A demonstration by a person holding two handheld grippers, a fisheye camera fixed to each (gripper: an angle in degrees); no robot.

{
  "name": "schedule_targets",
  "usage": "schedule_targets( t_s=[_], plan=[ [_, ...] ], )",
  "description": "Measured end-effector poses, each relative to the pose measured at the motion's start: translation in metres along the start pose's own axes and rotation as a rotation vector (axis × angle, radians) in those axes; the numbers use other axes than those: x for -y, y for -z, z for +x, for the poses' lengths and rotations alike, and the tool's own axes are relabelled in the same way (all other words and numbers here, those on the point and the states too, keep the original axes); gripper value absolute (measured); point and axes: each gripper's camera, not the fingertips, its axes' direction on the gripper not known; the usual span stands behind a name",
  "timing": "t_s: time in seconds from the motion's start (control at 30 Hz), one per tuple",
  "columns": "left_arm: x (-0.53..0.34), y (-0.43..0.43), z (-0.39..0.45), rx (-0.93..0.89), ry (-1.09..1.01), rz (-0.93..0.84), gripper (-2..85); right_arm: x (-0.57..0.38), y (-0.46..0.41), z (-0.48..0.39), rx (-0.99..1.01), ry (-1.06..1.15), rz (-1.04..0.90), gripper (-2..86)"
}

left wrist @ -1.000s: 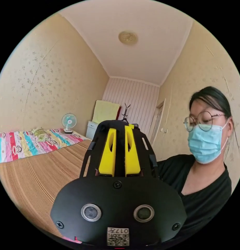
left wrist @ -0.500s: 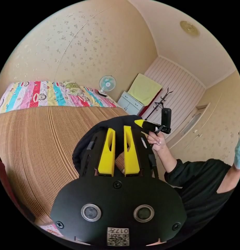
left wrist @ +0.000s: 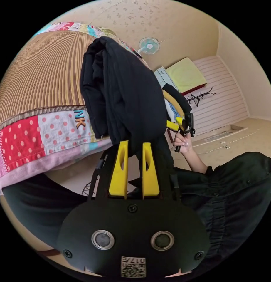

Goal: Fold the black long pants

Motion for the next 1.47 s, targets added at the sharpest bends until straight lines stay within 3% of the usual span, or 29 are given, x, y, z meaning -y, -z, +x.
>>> schedule_targets(
  t_s=[0.13,0.27,0.4,0.63,0.97,1.1,1.23,1.3,1.47],
  plan=[
    [0.029,0.011,0.014,0.001,-0.046,0.016,9.1,0.061,-0.029,-0.008,-0.127,0.051,-0.065,24.2],
    [0.028,0.012,0.029,0.076,-0.024,0.031,12.0,0.113,-0.132,0.022,-0.188,-0.005,-0.342,24.9],
    [-0.001,0.028,0.03,0.094,0.039,0.109,12.8,0.141,-0.181,0.008,-0.33,0.05,-0.354,24.1],
    [-0.062,0.074,0.007,0.011,0.187,0.291,11.7,0.205,-0.283,-0.008,-0.27,0.021,-0.387,23.5],
    [-0.116,0.121,-0.001,0.075,0.337,0.539,11.6,0.267,-0.532,-0.097,-0.319,-0.106,-0.34,23.1],
    [-0.131,0.118,0.003,0.071,0.362,0.562,11.3,0.293,-0.587,-0.105,-0.333,0.001,-0.351,22.9],
    [-0.133,0.105,0.014,0.11,0.352,0.546,11.3,0.306,-0.568,-0.08,-0.132,0.053,-0.437,20.7],
    [-0.129,0.1,0.02,0.156,0.349,0.536,11.0,0.284,-0.511,-0.063,-0.038,0.149,-0.401,14.6],
    [-0.098,0.074,0.035,0.31,0.283,0.449,9.8,0.176,-0.343,-0.015,-0.36,0.183,-0.184,5.0]
  ],
)
